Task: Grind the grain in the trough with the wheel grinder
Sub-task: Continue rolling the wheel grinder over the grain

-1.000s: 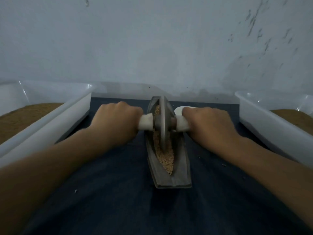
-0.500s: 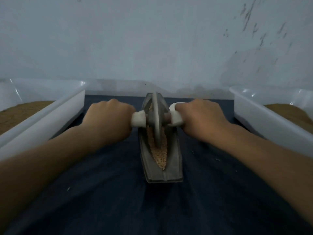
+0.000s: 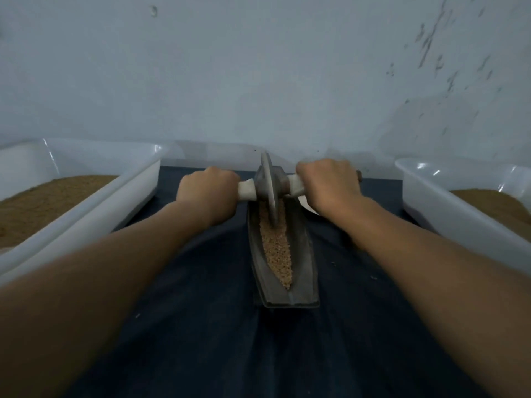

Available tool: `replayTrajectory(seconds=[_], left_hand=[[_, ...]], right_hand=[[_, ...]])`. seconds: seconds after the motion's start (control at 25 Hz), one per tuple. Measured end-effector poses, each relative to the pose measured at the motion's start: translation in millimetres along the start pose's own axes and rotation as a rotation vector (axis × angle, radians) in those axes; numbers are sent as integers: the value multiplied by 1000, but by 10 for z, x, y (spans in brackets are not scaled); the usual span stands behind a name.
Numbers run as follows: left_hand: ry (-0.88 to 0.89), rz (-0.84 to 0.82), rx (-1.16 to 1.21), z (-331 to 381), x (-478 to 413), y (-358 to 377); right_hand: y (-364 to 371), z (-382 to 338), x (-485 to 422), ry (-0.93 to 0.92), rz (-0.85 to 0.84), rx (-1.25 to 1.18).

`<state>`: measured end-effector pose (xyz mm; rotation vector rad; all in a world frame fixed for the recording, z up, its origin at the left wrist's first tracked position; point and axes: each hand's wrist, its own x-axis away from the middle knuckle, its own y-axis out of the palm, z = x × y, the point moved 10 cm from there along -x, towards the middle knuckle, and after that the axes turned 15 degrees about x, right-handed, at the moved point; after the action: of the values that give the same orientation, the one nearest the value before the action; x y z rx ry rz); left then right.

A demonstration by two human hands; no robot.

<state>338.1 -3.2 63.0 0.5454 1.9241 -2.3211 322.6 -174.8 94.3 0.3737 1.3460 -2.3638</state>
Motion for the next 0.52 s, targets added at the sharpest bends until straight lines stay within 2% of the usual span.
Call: replayTrajectory(seconds=[0.04,0.16,0.2,0.28,0.32,0.4,0.52], left_hand=[[70,26,-24,17,114,-47],[459,320,-114,266,713,-348],[522,378,-116,311,781,-443],[447,357,-176,304,628,-362],[332,281,-205,256,435,-247],[115,83,-124,161,24,-142],[71,-4,-136,184,-184,-127]], right_hand=[[-1,24,173,-42,19,-4],[-106,107,837,-74,235,-55],[-117,151,936,-67,293,-78],[-62,150,835,-13,299,-50],[-14,104,658,30,250,19],[63,63,235,102,95,-24],[254,90,21,108,-89,-117]])
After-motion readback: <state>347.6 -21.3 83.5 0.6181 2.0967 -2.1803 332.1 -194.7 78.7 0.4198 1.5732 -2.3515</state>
